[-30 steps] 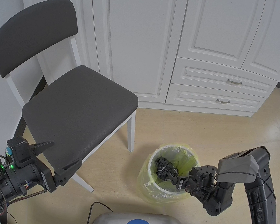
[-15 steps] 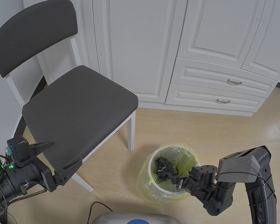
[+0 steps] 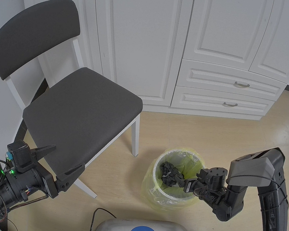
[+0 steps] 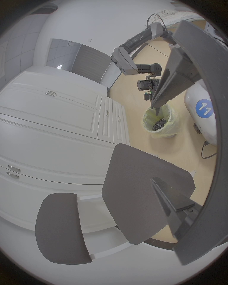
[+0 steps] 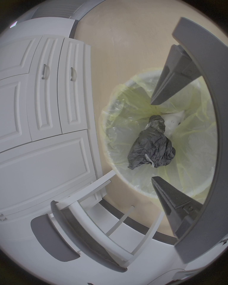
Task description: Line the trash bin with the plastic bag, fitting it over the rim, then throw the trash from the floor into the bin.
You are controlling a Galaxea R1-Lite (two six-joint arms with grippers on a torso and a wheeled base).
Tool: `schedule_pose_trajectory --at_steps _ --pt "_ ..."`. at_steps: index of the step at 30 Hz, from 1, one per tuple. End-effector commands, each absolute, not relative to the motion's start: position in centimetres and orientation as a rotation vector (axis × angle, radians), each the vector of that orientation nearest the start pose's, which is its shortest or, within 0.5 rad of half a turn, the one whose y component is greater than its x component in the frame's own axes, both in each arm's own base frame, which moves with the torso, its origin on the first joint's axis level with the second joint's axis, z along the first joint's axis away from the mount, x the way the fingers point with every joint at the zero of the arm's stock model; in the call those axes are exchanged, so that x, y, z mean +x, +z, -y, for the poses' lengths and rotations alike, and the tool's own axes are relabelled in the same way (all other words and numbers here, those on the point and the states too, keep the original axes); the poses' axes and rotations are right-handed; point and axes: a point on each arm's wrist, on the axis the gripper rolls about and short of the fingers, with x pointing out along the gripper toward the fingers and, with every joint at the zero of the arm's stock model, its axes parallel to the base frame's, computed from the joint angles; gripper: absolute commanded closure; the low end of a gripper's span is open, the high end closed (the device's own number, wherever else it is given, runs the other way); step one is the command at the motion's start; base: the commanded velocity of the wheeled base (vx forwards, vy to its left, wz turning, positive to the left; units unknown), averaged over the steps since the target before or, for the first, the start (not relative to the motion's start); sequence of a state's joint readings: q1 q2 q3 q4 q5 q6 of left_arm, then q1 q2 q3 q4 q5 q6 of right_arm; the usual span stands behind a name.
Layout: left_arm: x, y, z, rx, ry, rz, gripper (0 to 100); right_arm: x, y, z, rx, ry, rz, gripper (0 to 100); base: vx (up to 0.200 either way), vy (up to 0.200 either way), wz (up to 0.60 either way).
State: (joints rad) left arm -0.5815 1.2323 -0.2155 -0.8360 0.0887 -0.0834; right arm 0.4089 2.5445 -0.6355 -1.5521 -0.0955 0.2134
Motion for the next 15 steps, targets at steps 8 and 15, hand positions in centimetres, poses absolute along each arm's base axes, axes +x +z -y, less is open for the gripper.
schedule_pose_trajectory --at_steps 8,15 --pt "12.5 18.4 6.1 0.04 -0.356 0.043 0 28.0 10.1 -8.3 0.171 0.201 -0.025 0 0.0 0.0 0.0" --pt "11.0 20.8 4.2 0.088 -0.262 0.2 0 23.2 16.8 -5.5 0.163 0.165 0.21 0 0.0 0.0 0.0"
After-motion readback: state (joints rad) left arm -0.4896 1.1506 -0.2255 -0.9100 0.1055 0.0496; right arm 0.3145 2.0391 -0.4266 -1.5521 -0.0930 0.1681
